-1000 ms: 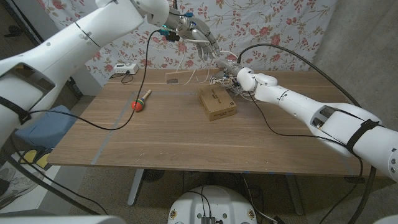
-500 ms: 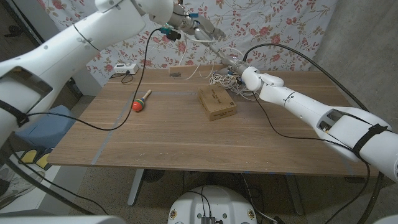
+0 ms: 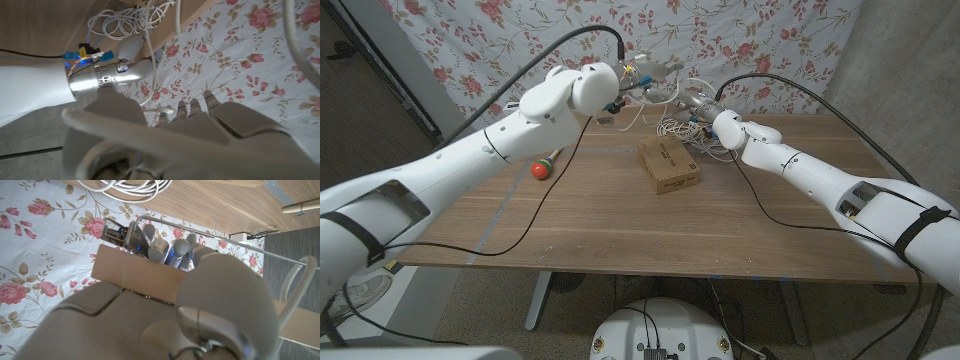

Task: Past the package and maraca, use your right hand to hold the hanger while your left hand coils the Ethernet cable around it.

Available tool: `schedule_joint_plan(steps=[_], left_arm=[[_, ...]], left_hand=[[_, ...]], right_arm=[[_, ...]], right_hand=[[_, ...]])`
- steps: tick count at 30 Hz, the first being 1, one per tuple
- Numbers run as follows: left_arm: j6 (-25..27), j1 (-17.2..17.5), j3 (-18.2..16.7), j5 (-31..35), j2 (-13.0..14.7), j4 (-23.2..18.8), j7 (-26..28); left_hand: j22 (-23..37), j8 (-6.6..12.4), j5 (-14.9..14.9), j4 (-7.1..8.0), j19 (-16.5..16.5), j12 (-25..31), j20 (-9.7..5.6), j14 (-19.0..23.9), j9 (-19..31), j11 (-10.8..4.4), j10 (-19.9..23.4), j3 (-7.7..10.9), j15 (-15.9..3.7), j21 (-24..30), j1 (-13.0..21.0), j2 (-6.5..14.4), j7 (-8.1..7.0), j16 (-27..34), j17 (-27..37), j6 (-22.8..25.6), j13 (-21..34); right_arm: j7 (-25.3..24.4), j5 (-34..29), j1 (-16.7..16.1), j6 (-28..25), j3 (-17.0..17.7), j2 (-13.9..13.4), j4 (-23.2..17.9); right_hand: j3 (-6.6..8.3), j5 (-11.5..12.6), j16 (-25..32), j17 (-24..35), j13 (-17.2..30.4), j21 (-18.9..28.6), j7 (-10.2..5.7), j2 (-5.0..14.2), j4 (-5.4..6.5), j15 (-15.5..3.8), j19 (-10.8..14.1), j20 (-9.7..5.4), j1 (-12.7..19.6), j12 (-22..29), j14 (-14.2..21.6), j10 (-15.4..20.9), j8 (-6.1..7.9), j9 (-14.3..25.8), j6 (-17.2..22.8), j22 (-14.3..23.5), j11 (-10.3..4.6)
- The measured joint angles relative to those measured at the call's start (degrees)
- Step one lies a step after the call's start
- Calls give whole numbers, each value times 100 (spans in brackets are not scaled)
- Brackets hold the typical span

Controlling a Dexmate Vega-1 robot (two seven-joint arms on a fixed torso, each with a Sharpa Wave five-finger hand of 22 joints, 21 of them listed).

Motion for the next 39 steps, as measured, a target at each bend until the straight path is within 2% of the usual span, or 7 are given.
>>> schedule_joint_plan(steps=[3, 5, 10, 26, 29, 30, 39], left_arm=[[511, 0, 0, 767, 0, 0, 758], [718, 365, -139, 1079, -569, 648, 1069], [1137, 664, -336, 2148, -1407, 1532, 2128], [-417, 1205, -943, 2555, -1737, 1051, 5070], [-812, 1205, -943, 2225, -1737, 1051, 5111], [-981, 1582, -1794, 2079, -1684, 338, 5091], [-2186, 1765, -2949, 371, -1696, 154, 4042]], left_hand=[[-26, 9, -315, 136, 0, 29, 0, 0, 0, 0, 0, 969, 0, 187, 52, 52, -11, 86, -21, 5, -130], [-46, 9, -468, 184, 0, 44, 0, 21, 0, 0, 0, 1546, -21, 285, 58, 58, -11, 106, -20, 5, -198], [-84, 9, -727, 312, 0, 141, 0, 22, 1, -159, 5, 1976, -22, 384, -407, 21, -134, 151, -4, 7, -268], [-266, -54, -1792, 88, 217, 193, 29, 495, -81, -629, 354, 1123, -248, 421, -2712, -903, -705, -97, -152, 808, -404], [-273, -80, -1812, 82, 214, 137, 31, 417, -80, -592, 391, 998, -170, 331, -2896, -991, -669, -138, -152, 901, -404], [-287, -108, -1837, 83, 169, 110, 39, 396, -80, -589, 388, 954, -149, 293, -2955, -1026, -663, -174, -152, 907, -404], [-248, -191, -1855, 21, 28, -112, 29, 70, -80, -540, 255, 751, -153, -43, -3290, -1029, -593, -282, -136, 788, -387]], right_arm=[[0, 0, -15, 0, 6, -4, 0], [0, 5, -19, 37, 9, -3, 7], [23, 13, -24, 90, 12, -1, 66], [28, 23, 46, 209, -8, 86, 346], [28, 23, 62, 209, -25, 95, 387], [20, 23, 69, 217, -31, 98, 398], [-14, -17, 136, 218, -97, 160, 529]], right_hand=[[-1, -1, 0, 0, -29, 0, 0, 0, -1, 0, 0, 0, 0, 0, 0, 0, 19, -6, 0, 0, 0], [-5, -3, 0, 0, -65, 0, 0, 0, -5, 0, 0, 0, 0, 0, 0, 0, 21, -6, 0, 0, 0], [9, -12, 0, 0, -26, 0, 10, 0, 9, 0, 0, 0, 0, 0, 0, 0, 21, 13, -10, 0, 0], [9, 13, -1, 0, -18, -1, 10, 1, 9, 0, 0, 0, 0, 0, 0, 0, 15, 16, -10, 0, 0], [9, 13, -1, 0, -1, -1, 10, 1, 9, 0, 0, 0, 1, 0, 0, 0, 8, 16, -10, 0, 0], [9, 12, -1, 0, -2, -1, 10, 1, 9, 0, 0, 0, 1, 0, 0, 0, 1, 14, -10, 0, 0], [8, 11, -3, 0, -24, -1, 18, 31, 8, 0, 1, 0, 30, 17, 0, 20, -12, 22, -18, 1, 21]])
